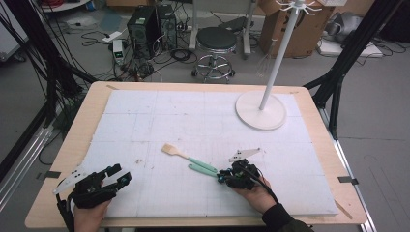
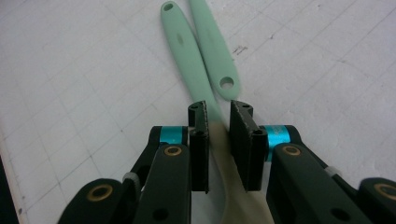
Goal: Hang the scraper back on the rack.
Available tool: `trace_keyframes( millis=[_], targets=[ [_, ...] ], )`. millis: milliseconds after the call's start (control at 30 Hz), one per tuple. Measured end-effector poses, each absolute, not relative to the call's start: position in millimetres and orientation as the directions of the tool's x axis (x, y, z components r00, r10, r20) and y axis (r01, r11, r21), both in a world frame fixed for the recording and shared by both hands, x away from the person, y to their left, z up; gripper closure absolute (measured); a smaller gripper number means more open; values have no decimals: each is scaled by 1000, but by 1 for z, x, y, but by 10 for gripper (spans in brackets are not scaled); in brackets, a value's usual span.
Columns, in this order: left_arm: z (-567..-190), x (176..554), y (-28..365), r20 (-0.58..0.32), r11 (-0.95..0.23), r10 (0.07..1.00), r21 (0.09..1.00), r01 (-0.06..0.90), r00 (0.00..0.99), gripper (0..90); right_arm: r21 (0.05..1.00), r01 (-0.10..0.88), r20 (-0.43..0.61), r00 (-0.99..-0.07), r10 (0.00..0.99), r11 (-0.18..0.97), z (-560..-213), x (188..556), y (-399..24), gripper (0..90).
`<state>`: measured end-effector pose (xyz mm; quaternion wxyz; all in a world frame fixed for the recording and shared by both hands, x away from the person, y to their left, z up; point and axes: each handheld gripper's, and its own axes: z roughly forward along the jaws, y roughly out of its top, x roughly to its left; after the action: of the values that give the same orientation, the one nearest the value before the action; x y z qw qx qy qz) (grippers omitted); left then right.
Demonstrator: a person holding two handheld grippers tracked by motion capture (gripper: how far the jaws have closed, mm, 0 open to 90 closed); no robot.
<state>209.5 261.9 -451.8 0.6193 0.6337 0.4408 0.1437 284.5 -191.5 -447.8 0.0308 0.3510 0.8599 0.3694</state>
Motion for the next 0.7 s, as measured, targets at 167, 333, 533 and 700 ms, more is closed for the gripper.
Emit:
trace_keyframes(
  millis=[167,333,533,700],
  targets=[
    [-452,210,262,-364,155,736,911,381,571,358,660,571,201,-760,618,488,-448,284,-191,788],
    [-452,209,264,-372,167,734,910,381,568,358,660,557,205,-779,593,504,-447,288,-194,808],
    [-452,209,265,-374,169,732,909,380,569,358,643,609,280,-751,598,464,-447,293,-199,830],
    [-452,209,265,-375,169,731,909,380,570,358,631,632,341,-747,571,450,-446,292,-201,830]
  ],
)
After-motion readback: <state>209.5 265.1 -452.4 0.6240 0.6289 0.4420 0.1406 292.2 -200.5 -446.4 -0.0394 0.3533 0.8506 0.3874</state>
